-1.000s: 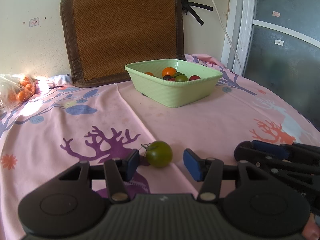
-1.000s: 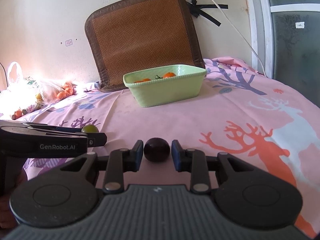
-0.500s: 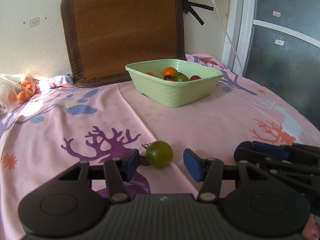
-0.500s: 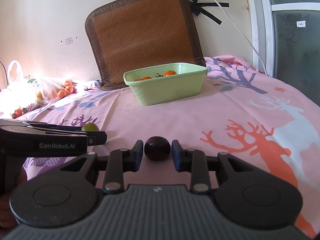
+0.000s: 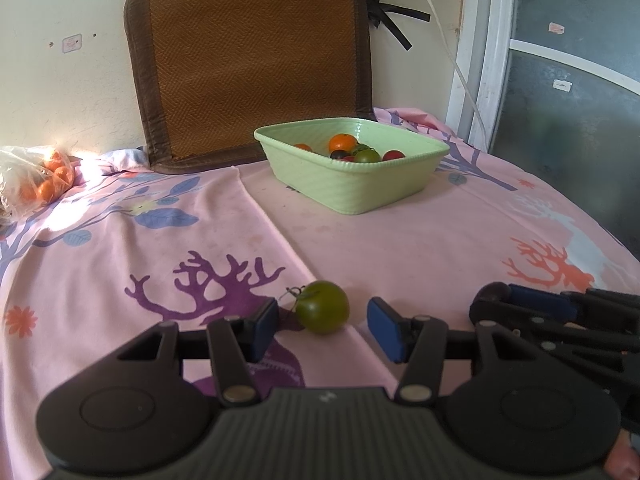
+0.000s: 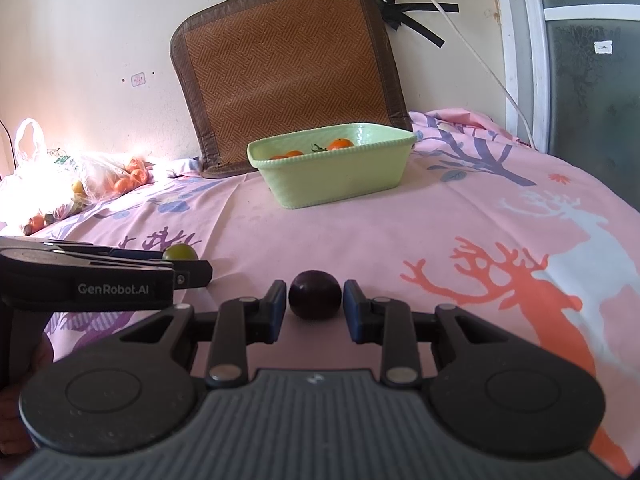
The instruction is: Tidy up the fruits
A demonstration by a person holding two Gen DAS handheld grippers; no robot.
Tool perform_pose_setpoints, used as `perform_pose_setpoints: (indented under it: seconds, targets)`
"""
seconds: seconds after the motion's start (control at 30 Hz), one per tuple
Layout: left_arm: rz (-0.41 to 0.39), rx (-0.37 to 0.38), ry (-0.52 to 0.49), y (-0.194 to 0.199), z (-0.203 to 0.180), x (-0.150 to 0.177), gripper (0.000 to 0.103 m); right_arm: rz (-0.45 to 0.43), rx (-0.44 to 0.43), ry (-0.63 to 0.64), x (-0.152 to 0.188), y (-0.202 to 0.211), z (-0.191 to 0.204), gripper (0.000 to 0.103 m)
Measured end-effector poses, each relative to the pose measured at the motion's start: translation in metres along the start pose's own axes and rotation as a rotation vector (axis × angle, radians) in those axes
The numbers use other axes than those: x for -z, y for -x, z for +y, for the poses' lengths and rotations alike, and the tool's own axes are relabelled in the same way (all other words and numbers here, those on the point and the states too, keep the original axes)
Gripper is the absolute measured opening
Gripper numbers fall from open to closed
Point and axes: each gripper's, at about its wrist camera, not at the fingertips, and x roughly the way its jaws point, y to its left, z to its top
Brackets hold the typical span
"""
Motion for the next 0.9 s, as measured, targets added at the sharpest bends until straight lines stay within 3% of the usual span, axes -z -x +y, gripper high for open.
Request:
perform_pose_setpoints:
  seconds: [0.4, 0.5, 0.9]
  targets:
    - [0.001, -0.009, 0.012, 0.0005, -0.0001, 0.0000, 0.055, 0.015, -0.003, 0.006, -0.0007, -0.0022, -0.0003, 0.034]
    - [0.001, -0.009, 0.014, 0.0004, 0.0004, 0.0001, 0.055, 0.008, -0.002, 0.007, -0.0010, -0.0012, 0.0001, 0.054]
    - [0.001, -0.012, 0.017, 0.0004, 0.0010, 0.0000, 0.055, 0.001, -0.002, 0.009, -0.0005, -0.0001, -0.0003, 0.055]
